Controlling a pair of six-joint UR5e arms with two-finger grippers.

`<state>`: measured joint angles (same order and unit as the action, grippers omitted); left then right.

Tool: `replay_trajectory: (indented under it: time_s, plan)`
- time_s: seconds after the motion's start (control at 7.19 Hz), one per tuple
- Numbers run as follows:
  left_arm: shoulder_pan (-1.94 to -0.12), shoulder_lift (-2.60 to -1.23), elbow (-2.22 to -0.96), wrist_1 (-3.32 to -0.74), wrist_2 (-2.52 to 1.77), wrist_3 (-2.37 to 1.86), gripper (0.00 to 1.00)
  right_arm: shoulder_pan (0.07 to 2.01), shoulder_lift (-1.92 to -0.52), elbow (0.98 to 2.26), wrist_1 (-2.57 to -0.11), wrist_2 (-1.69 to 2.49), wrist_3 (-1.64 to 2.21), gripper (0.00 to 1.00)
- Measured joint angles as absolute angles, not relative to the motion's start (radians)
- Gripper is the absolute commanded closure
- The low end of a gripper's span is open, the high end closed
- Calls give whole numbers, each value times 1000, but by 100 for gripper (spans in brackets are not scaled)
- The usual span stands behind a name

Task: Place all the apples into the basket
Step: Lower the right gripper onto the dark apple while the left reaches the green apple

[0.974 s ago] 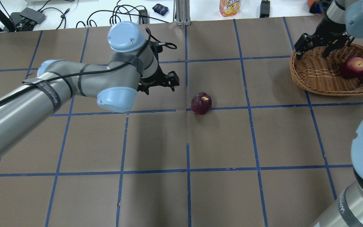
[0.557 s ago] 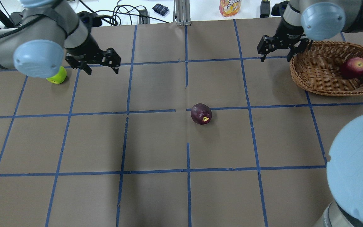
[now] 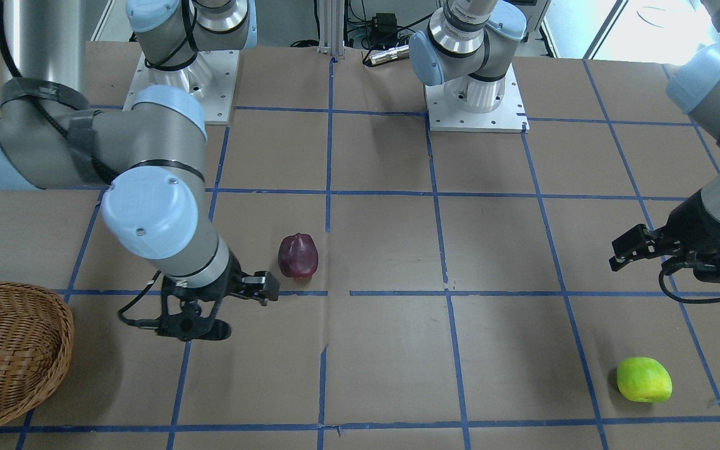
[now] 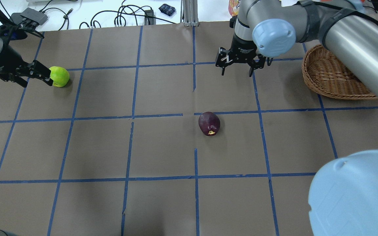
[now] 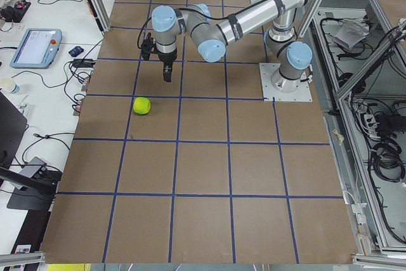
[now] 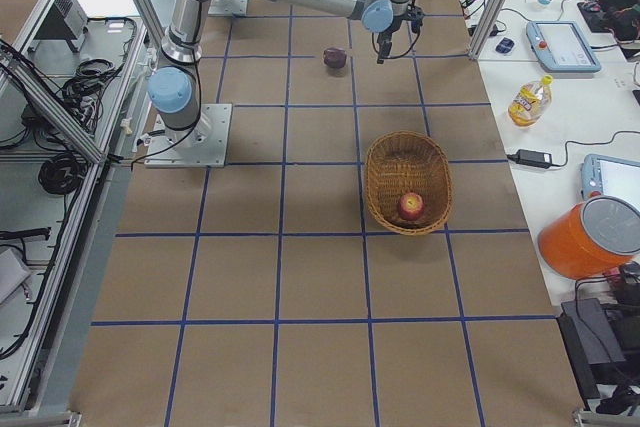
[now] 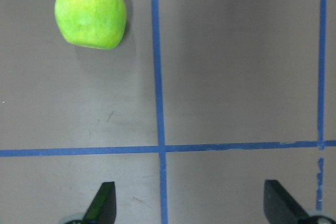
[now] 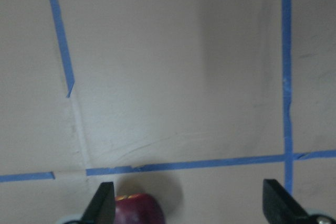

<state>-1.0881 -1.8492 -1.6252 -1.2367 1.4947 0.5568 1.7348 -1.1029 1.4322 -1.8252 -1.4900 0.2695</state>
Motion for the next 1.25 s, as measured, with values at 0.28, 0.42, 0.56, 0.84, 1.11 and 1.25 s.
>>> replay_trajectory:
  time_s: [0.28, 0.42, 0.56, 0.84, 1.11, 1.25]
  plan:
    - [-1071, -1945, -1604, -1113, 1509, 619, 0, 1798, -1107, 1501, -1839, -1474, 351, 0]
    - [-1070, -1993, -1596, -1051, 1535, 631, 0, 1810, -1109, 1549, -1867, -1473, 360, 0]
    - [-1070, -2033, -1586, -1004, 1556, 643, 0, 1817, -1111, 1598, -1909, -1475, 361, 0]
    - [-1076, -2079, -1548, -969, 1568, 654, 0, 1824, -1118, 1670, -1960, -1480, 359, 0]
    - [-1080, -2118, -1525, -957, 1561, 659, 0, 1830, -1128, 1738, -1969, -1476, 359, 0]
    - [-1082, -2135, -1514, -951, 1558, 660, 0, 1833, -1131, 1759, -1971, -1459, 362, 0]
